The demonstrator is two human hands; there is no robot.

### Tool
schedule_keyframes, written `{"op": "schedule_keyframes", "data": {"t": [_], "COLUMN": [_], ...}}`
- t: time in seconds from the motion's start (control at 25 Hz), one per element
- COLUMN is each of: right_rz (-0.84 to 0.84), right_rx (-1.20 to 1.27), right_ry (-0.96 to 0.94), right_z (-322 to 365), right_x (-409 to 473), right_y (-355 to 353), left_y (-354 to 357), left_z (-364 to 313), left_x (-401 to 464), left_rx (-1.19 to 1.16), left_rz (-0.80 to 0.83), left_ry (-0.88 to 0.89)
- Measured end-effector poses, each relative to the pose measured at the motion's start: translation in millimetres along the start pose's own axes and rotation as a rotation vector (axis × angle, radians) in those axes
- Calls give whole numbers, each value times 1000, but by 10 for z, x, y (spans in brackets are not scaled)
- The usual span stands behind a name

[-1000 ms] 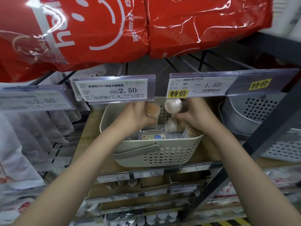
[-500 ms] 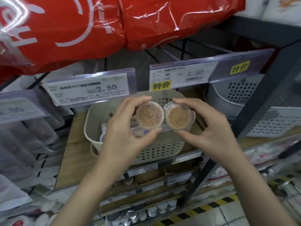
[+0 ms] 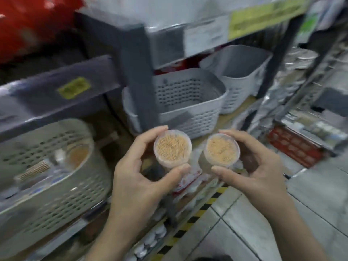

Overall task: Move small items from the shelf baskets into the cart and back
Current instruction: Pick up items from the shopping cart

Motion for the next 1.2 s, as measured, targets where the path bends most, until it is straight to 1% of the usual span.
{"op": "schedule_keyframes", "data": {"t": [0.12,0.36,0.44,0.6,0.72,0.92,1.08,1.2], "right_rz": [-145,-443,-527,-637,-687,-720,-773,-843], "right_rx": [-13,-141,-176,-220,-198,-183,-185,-182], "right_ry": [55,187,235,285,332,380,414,421], "right_z": [-75,-108,-136,-279,-531,-948,-1190,-1385], "right_x": [-118,-536,-675,-775,-633,-97,316,471], "right_y": [-793,-2276,-2661,-3217,-3503,-3997,-4477,-4852], "left_y": [812,2466,2885,3481,3838,4548,5196,5741], "left_z": [-98,-361,-432,-470,-365,-121,-73,-70], "left_x": [188,393,430,548,786,1436,2000,2304], "left_rx": [-56,-220,-224,-190,-172,-151,-147,-145], "left_rz": [115,355,440,583,615,633,677,733], "left_ry": [-31,-81,-84,-100,-142,-198,-200,-187]}}
Point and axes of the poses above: each hand's wrist, its own x-axis towards the middle knuckle, its own y-axis out of the palm, z = x × y, the point moved 4 cm from there along x, towards the middle knuckle, and after that the axes turned 11 degrees about x, right-handed, at the moved point
